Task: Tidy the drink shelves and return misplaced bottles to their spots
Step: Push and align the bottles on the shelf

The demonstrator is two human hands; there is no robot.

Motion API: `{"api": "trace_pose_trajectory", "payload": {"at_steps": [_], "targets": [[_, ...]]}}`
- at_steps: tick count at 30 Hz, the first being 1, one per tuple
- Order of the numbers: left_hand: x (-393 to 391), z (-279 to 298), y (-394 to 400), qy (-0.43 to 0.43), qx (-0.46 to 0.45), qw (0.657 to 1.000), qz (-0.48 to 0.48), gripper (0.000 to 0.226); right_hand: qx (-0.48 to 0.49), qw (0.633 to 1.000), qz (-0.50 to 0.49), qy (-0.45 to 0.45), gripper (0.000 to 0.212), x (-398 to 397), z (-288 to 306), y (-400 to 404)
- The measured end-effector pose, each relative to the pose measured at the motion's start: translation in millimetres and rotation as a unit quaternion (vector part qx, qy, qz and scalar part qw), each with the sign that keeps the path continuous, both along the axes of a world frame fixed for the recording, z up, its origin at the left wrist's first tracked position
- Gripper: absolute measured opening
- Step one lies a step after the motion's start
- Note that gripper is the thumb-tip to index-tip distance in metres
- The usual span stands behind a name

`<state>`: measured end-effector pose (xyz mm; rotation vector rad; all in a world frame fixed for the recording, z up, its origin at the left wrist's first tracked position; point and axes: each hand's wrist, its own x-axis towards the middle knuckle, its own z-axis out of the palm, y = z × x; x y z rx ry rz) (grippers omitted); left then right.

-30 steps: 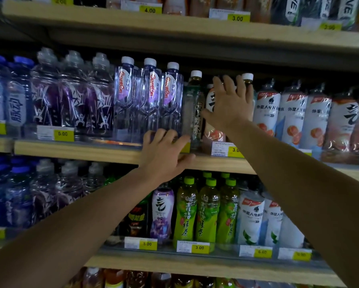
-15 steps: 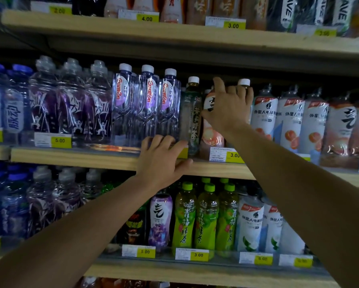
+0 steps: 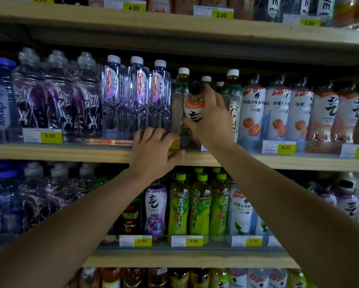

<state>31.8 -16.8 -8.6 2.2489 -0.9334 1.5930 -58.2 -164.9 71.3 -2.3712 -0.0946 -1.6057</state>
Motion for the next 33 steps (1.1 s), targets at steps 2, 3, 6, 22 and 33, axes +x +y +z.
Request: {"api": "trace_pose_trajectory", "payload": {"at_steps": [2,3,6,22,33], "targets": [[-1,0,0,0.005,0.004,1.000,0.002,0.055,-0.009,1.000,0.010,-0.008,0.087,-7,2,0],[-1,0,0,0.005,0.006,1.000,0.002,0.054,-0.010,1.000,0.015,-0.019,0.087,-11,5,0],[-3,0,0,0.005,0.011,1.000,0.007,0.054,-0.012,0.998,0.031,-0.053,0.085,-28,16,0],[-89,10,-114,0.035,0.012,0.999,-0.026,0.063,0.026,0.999,0.009,-0.021,0.091,-159,22,-123],[-173,4,-284,0.060,0.020,0.998,-0.020,0.070,0.047,0.999,-0.010,-0.015,0.093,-251,18,-299]]}}
